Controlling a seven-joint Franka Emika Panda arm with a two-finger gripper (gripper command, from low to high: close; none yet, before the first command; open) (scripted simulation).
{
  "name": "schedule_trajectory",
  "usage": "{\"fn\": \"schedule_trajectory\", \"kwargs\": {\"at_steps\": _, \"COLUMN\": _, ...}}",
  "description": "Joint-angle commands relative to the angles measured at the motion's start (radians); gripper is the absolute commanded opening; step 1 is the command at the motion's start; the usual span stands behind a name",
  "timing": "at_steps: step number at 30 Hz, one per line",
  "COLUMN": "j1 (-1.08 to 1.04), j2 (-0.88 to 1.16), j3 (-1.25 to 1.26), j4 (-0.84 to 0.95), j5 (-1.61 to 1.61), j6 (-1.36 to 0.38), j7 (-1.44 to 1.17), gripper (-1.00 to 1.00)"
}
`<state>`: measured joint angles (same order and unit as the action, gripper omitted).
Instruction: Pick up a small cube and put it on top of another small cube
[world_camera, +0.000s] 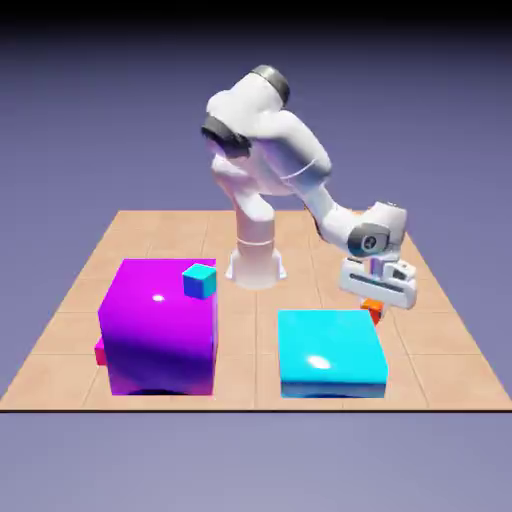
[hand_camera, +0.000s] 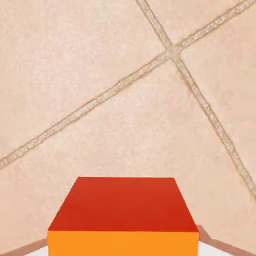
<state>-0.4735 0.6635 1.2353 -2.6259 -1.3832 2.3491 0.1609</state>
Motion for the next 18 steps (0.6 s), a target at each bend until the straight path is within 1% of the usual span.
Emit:
{"fn": "schedule_trajectory", "kwargs": {"at_steps": 1, "j1": -0.026, "j2": -0.019, "j3": 0.036, "j4": -0.01, "j5": 0.03, "j6": 0.001, "j7": -0.016, "gripper": -1.0}}
{"fn": "schedule_trajectory", "kwargs": {"at_steps": 4, "j1": -0.089, "j2": -0.066, "j3": 0.125, "j4": -0.034, "j5": 0.109, "j6": 0.002, "j7": -0.059, "gripper": -1.0}}
{"fn": "schedule_trajectory", "kwargs": {"at_steps": 6, "j1": -0.084, "j2": -0.073, "j3": 0.089, "j4": -0.023, "j5": 0.14, "j6": 0.001, "j7": -0.036, "gripper": -1.0}}
{"fn": "schedule_trajectory", "kwargs": {"at_steps": 18, "j1": 0.351, "j2": -0.235, "j3": -0.255, "j4": 0.211, "j5": 0.342, "j6": -0.056, "j7": 0.3, "gripper": -1.0}}
